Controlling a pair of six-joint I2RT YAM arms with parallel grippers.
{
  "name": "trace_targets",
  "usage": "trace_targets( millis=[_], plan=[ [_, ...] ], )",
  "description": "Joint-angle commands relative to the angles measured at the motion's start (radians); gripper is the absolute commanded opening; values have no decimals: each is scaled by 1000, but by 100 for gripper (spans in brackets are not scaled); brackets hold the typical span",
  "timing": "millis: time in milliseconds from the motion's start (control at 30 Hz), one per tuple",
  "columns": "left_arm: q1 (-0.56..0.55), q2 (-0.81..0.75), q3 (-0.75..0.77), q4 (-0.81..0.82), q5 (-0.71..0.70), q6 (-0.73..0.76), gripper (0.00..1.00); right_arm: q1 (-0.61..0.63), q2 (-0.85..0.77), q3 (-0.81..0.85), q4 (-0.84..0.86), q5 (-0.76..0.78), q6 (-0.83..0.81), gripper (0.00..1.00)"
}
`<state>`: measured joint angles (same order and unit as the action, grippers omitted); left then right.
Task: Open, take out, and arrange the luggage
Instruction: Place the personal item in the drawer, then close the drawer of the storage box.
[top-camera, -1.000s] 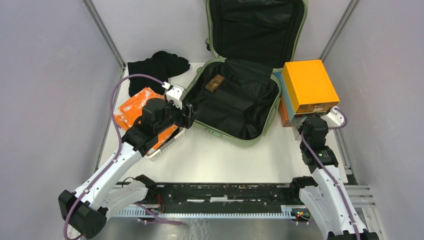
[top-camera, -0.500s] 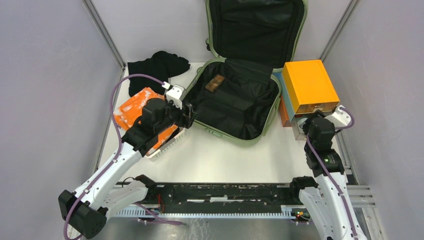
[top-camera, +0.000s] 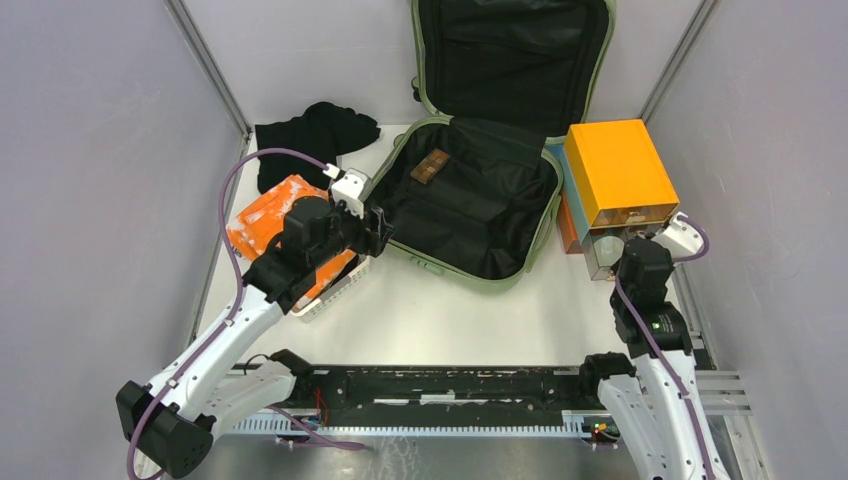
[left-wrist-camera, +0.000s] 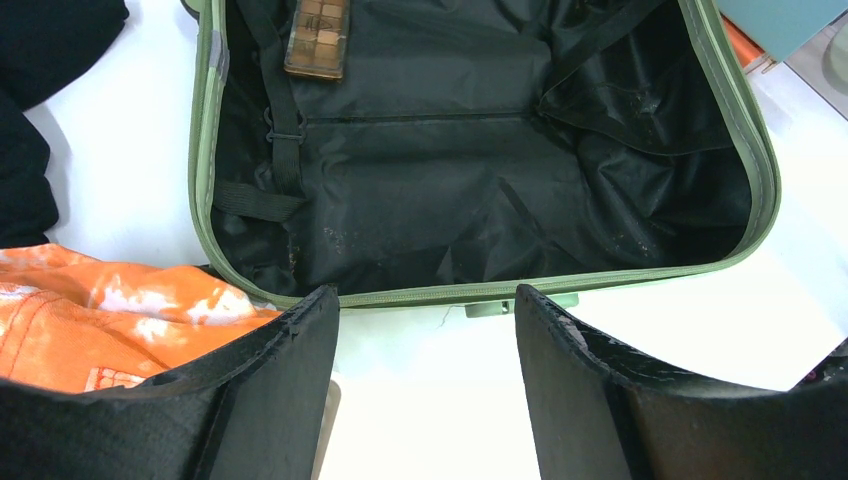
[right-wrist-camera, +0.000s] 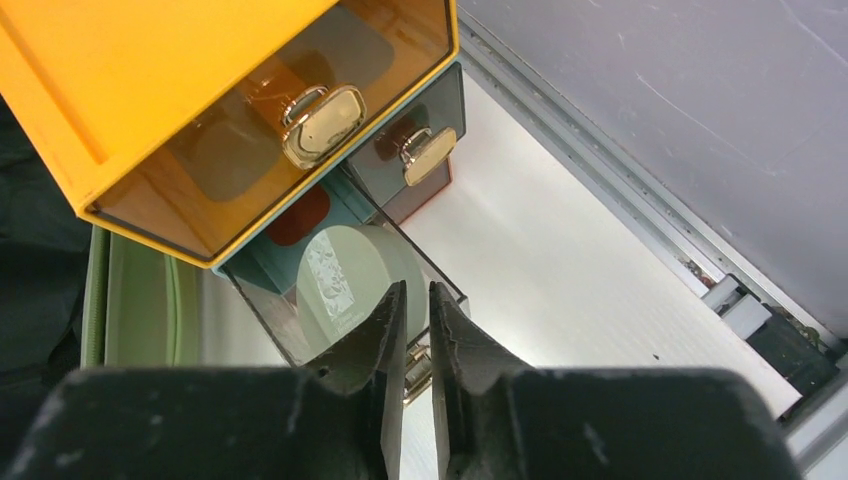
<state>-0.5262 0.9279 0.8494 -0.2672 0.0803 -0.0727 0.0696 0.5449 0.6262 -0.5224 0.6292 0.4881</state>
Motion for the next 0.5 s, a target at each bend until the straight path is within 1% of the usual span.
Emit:
trace_targets(
  millis=[0,67,133,200,333,467],
  plan=[
    [-7,-19,13,38,-1,-4,72,-4,-47,-7,-32,39,-32,18],
    [-11,-20,13,37,-1,-4,71,-5,-41,-7,-37,33,-21,17],
    [-14,-23,11,39,-3,-3,72,-5,-35,-4,-47,6,-10,13],
    [-14,-27,10,37,-7,-2,72,-4,-49,-2,-67,-33,-6,12],
    [-14,-31,11,37,-8,-1,72,-5,-128,-13,-153,-112,51,7],
    [-19,-32,13,36,-5,0,72,-4,-206,-52,-241,-144,107,6]
  ],
)
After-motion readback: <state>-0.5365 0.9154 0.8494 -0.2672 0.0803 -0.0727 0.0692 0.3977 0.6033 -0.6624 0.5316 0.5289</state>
